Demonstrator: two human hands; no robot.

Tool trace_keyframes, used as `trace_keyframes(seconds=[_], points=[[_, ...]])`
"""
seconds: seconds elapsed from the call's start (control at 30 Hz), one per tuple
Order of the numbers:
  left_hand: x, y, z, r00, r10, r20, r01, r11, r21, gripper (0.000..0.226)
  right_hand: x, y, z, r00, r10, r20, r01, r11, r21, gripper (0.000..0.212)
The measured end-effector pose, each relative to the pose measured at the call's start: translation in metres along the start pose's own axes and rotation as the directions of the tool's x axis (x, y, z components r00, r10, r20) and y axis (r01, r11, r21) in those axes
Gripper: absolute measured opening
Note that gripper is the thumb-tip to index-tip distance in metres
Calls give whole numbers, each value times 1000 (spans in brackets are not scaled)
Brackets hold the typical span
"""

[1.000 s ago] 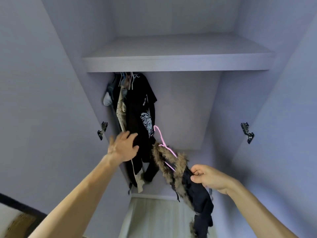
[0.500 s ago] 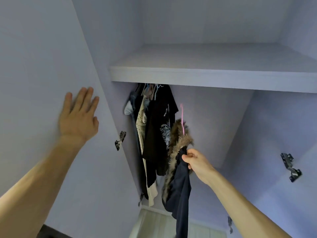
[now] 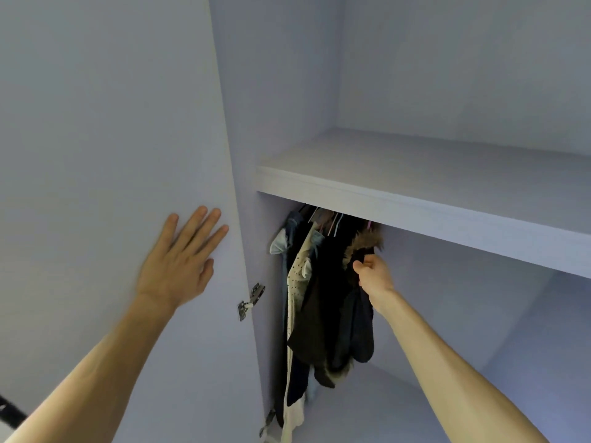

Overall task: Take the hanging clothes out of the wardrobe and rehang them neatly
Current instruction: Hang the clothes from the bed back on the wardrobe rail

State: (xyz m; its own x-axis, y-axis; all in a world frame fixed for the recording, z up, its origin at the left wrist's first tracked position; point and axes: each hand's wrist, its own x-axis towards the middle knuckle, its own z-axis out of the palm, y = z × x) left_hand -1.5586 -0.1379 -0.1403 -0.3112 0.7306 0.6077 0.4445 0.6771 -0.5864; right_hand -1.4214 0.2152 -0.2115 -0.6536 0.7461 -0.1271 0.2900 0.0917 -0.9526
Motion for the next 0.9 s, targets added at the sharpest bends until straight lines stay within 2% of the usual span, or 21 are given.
trace_keyframes(seconds=[0.13, 0.3, 0.37, 0.43, 0.5, 0.57, 0.63, 0.77, 0.9], points=[[-1, 0, 3, 1000, -1, -8, 1, 999, 40, 64, 17, 2, 15, 1000, 22, 20, -21, 999, -45, 14], [0, 0, 4, 1000, 7, -17, -5, 995, 95, 66, 21, 25, 34, 1000, -3, 29, 9, 984, -176, 18], [0, -1, 5, 1000, 8, -9, -7, 993, 119, 67, 20, 26, 37, 999, -41, 18, 44, 974, -222, 23], [0, -1, 6, 1000, 9, 9, -10, 991, 135, 68, 18, 27, 38, 995, -98, 31, 103, 935, -341, 38], [-1, 0, 6, 1000, 8, 22, -11, 988, 151, 68, 15, 32, 41, 989, -117, 96, 150, 845, -513, 60], [-1, 0, 5, 1000, 1, 30, -6, 986, 164, 67, 14, 33, 46, 983, -101, 152, 174, 770, -614, 72], [-2, 1, 4, 999, 1, 39, -7, 986, 165, 67, 16, 29, 52, 978, -93, 185, 191, 748, -636, 75], [-2, 0, 1, 998, 1, 64, -9, 992, 123, 68, 19, 21, 56, 973, -58, 224, 181, 795, -579, 81], [-1, 0, -2, 996, -2, 89, -2, 999, 53, 69, 16, 24, 45, 965, -7, 263, 165, 795, -584, 89]])
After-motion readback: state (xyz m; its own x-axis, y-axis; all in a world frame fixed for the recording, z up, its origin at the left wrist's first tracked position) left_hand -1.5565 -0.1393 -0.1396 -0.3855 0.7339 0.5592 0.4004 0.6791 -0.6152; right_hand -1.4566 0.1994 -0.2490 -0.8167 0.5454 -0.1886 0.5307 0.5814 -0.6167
